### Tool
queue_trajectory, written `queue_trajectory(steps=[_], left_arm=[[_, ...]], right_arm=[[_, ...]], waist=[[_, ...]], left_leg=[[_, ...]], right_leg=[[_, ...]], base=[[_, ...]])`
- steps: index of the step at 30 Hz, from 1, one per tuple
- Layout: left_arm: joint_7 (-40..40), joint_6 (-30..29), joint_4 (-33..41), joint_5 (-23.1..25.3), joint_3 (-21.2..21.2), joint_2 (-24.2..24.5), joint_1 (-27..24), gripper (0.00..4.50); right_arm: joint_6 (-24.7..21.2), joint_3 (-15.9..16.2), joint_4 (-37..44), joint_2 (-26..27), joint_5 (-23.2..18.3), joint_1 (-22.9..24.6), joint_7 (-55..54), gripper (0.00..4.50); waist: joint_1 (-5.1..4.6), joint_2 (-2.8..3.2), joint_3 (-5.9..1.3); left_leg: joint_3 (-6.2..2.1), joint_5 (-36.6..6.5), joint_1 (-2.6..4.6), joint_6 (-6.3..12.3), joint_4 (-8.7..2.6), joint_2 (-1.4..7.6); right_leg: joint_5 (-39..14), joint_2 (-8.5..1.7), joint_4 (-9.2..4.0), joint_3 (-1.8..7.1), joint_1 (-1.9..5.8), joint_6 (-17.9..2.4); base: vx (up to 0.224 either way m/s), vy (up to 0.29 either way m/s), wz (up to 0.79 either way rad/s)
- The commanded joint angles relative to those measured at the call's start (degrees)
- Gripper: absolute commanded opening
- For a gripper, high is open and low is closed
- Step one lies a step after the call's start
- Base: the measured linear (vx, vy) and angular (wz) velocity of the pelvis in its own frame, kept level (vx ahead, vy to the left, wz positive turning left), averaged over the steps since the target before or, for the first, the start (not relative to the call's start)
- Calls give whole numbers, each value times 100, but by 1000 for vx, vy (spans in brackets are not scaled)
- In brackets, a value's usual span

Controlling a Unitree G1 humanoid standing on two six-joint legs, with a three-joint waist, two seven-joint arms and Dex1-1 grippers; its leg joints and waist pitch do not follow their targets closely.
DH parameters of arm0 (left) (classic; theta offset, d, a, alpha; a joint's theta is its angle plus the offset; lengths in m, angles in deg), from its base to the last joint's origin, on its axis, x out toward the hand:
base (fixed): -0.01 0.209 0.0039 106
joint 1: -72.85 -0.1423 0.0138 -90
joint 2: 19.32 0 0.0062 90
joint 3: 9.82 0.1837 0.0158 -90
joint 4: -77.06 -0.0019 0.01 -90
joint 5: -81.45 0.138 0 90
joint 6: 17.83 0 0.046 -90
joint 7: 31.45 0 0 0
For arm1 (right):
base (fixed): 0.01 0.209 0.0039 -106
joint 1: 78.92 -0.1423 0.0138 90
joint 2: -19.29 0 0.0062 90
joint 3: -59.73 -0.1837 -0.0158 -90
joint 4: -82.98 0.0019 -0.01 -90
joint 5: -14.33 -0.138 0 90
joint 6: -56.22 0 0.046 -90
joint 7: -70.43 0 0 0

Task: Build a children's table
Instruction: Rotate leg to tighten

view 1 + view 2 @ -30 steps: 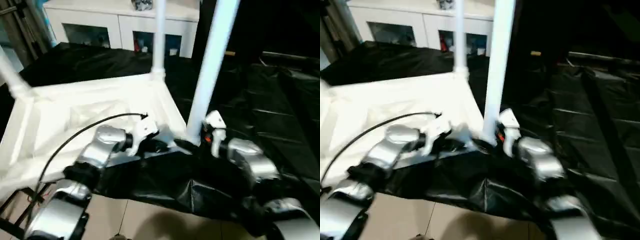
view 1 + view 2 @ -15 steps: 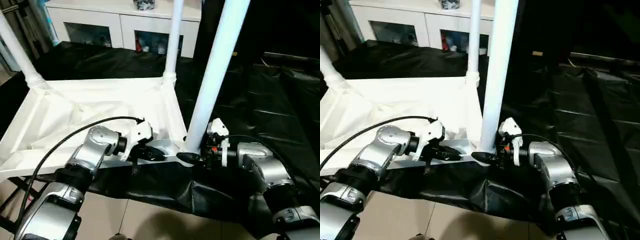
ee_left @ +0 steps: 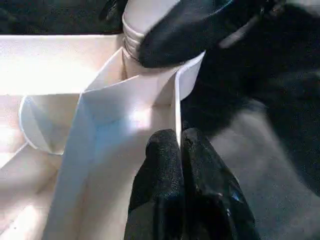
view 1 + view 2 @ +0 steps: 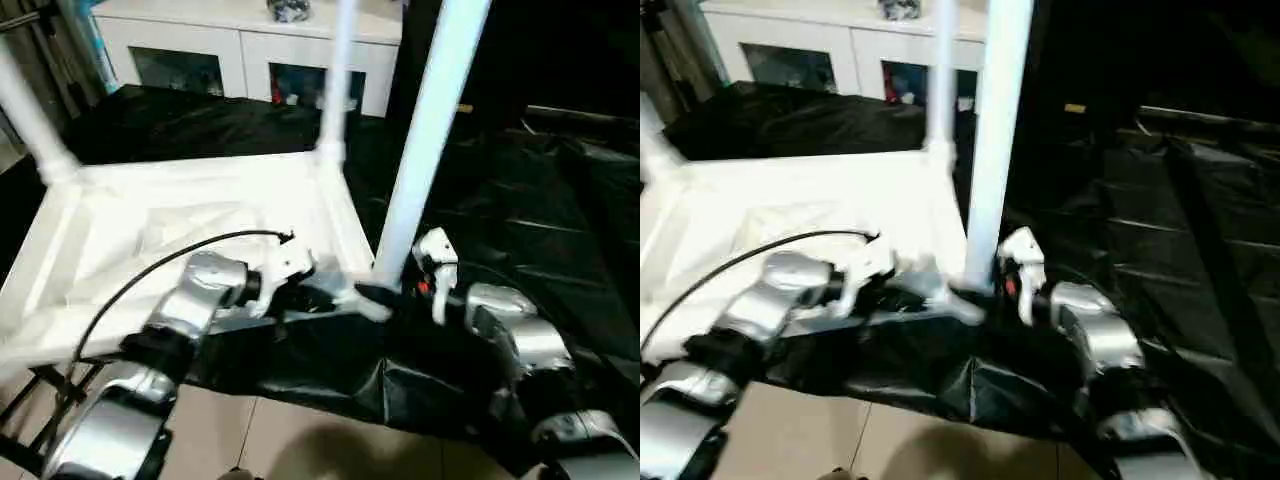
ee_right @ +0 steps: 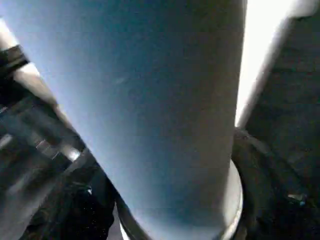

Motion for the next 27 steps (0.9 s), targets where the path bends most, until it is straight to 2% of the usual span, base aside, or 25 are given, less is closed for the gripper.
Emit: queue_trajectory(steps=[1, 3, 8, 9, 11, 13, 14, 17, 18, 20, 22, 27], left_arm=[[462, -20, -37, -5, -27, -351, 272, 0], [922, -47, -233, 81, -46, -536, 430, 0], [1166, 11, -354, 35, -94, -736, 571, 0], [1136, -8, -338, 16, -99, -741, 568, 0], [1035, 12, -300, 16, -77, -720, 541, 0], [879, 42, -275, 17, -60, -679, 494, 0], [808, 57, -272, 17, -45, -654, 474, 0], [538, 108, -269, -15, 3, -558, 396, 0], [370, 142, -228, -28, 43, -475, 335, 0], [237, 186, -192, -37, 61, -396, 275, 0], [-26, 254, -125, -47, 106, -261, 179, 0], [-594, 384, 42, -91, 165, 62, 15, 0]], right_arm=[[-52, 204, -425, 316, 235, 24, -482, 279], [-52, 87, -710, 564, 260, -128, -1107, 279], [227, -37, -1205, 858, 331, -408, -1805, 278], [253, -38, -1220, 866, 334, -422, -1807, 313], [269, -72, -1245, 882, 299, -456, -1747, 347], [294, -99, -1274, 887, 268, -512, -1595, 354], [325, -86, -1273, 865, 268, -524, -1510, 376], [496, 61, -1234, 720, 326, -529, -1089, 391], [535, 221, -1114, 564, 333, -455, -607, 391], [611, 439, -989, 384, 454, -355, -216, 391], [607, 602, -787, 184, 515, -217, 233, 391], [436, 617, -319, -147, 299, 8, 1095, 391]], waist=[[-11, -38, -321], [-30, -26, -325], [-36, -6, -348], [-41, -9, -347], [-31, -11, -354], [-36, -9, -357], [-39, -25, -354], [-32, -13, -358], [-34, -28, -354], [-22, -12, -357], [-9, -25, -350], [3, -29, -338]], left_leg=[[-122, -1559, 85, 40, -408, 179], [-120, -1550, 92, 53, -400, 171], [-118, -1447, 72, 70, -402, 179], [-117, -1432, 69, 86, -403, 177], [-105, -1396, 72, 144, -392, 174], [-109, -1336, 51, 184, -395, 175], [-107, -1342, 51, 196, -397, 179], [-105, -1346, 52, 240, -388, 183], [-104, -1343, 45, 258, -389, 181], [-103, -1286, 39, 318, -383, 191], [-99, -1279, 38, 347, -382, 188], [-91, -1403, 45, 353, -389, 209]], right_leg=[[-2197, -409, -576, 323, 223, -933], [-2173, -400, -577, 323, 213, -942], [-1743, -404, -533, 327, 236, -1052], [-1687, -398, -527, 326, 238, -1071], [-1563, -396, -520, 329, 248, -1093], [-1482, -394, -501, 327, 263, -1118], [-1466, -394, -501, 326, 264, -1132], [-1429, -404, -496, 331, 266, -1156], [-1410, -395, -495, 326, 271, -1165], [-1285, -401, -474, 332, 284, -1209], [-1246, -384, -481, 321, 297, -1216], [-1444, -388, -488, 324, 282, -1212]], base=[[0, 0, 0], [0, 0, 0], [0, 0, 0], [0, 0, 0], [0, 0, 0], [0, 0, 0], [0, 0, 0], [0, 0, 0], [0, 0, 0], [0, 0, 0], [0, 0, 0], [0, 0, 0]])
